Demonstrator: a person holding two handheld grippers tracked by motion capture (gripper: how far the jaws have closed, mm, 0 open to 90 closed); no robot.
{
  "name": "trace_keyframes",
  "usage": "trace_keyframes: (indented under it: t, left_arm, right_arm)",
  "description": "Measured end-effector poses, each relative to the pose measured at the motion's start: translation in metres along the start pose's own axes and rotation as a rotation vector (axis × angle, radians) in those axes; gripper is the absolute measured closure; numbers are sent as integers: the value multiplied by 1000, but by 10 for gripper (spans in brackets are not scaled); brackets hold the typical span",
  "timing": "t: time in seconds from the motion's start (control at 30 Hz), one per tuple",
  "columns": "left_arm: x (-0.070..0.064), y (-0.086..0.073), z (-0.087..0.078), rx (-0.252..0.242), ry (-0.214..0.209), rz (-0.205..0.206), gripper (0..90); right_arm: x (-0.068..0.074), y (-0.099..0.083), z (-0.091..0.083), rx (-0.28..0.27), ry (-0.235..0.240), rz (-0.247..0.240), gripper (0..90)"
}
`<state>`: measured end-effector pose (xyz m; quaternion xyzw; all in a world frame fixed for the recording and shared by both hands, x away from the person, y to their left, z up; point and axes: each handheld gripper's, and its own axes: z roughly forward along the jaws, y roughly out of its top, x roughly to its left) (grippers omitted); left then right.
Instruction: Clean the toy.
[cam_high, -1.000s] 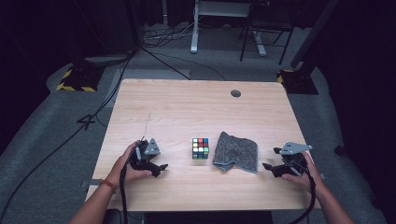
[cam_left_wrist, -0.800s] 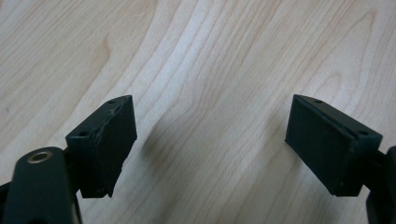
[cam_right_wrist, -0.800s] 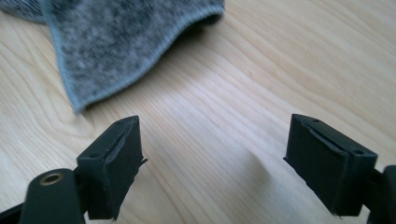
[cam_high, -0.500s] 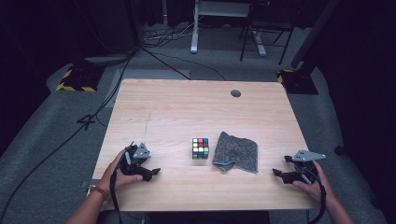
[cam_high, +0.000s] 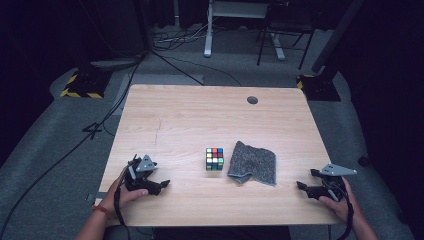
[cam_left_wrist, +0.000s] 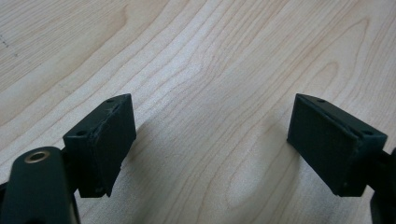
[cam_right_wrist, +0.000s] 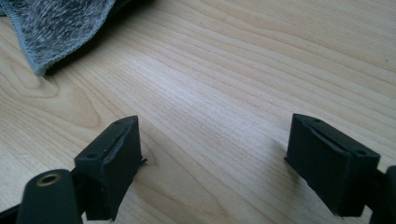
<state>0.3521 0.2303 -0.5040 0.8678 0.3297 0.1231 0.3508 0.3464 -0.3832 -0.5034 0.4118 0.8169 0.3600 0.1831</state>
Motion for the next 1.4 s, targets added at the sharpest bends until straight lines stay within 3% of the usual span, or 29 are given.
trace_keyframes:
  t: [1.4]
  left_arm:
    - [0, 1, 1, 0, 3, -14, 144]
  right_arm:
    - [0, 2, 2, 6, -14, 11, 151]
